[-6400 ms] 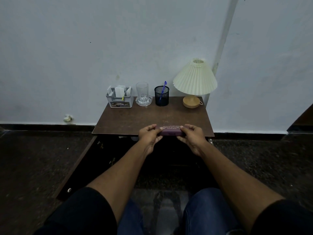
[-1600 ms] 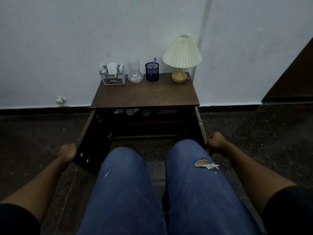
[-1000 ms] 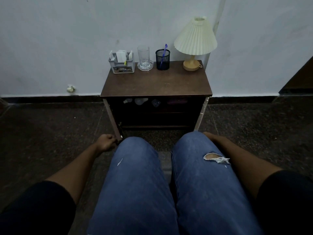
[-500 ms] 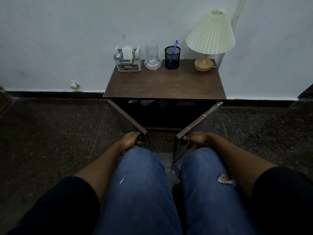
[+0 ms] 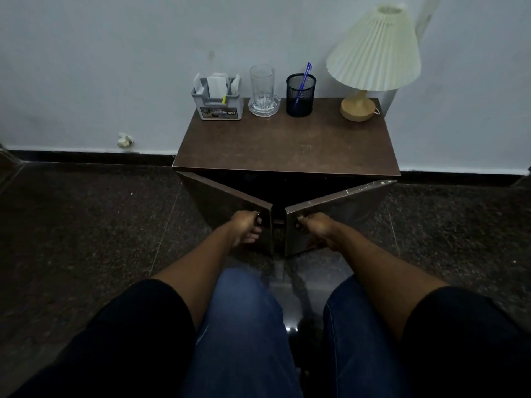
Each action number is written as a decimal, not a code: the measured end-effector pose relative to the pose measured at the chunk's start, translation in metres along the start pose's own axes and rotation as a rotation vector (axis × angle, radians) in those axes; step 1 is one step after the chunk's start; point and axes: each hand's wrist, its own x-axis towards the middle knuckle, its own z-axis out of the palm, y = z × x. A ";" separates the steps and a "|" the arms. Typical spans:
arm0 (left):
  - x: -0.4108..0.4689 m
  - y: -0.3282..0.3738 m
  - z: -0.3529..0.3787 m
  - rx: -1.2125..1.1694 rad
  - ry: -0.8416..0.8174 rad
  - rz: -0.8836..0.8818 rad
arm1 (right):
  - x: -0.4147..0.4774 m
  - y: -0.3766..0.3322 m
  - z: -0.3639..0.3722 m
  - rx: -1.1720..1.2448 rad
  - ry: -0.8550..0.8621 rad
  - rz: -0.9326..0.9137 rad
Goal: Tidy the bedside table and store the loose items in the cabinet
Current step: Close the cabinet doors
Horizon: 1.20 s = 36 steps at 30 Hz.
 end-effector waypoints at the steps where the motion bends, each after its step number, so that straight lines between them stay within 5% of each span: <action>1: 0.003 0.002 0.002 -0.009 0.002 -0.003 | 0.007 0.000 0.003 0.034 0.022 -0.010; 12: 0.040 0.019 0.019 -0.174 0.035 0.015 | 0.056 -0.006 0.023 0.171 0.265 -0.095; 19: 0.060 0.031 0.028 -0.229 0.171 0.063 | 0.072 -0.013 0.029 0.261 0.315 -0.124; 36: 0.077 0.051 0.029 -0.290 0.198 0.076 | 0.101 -0.023 0.029 0.310 0.361 -0.136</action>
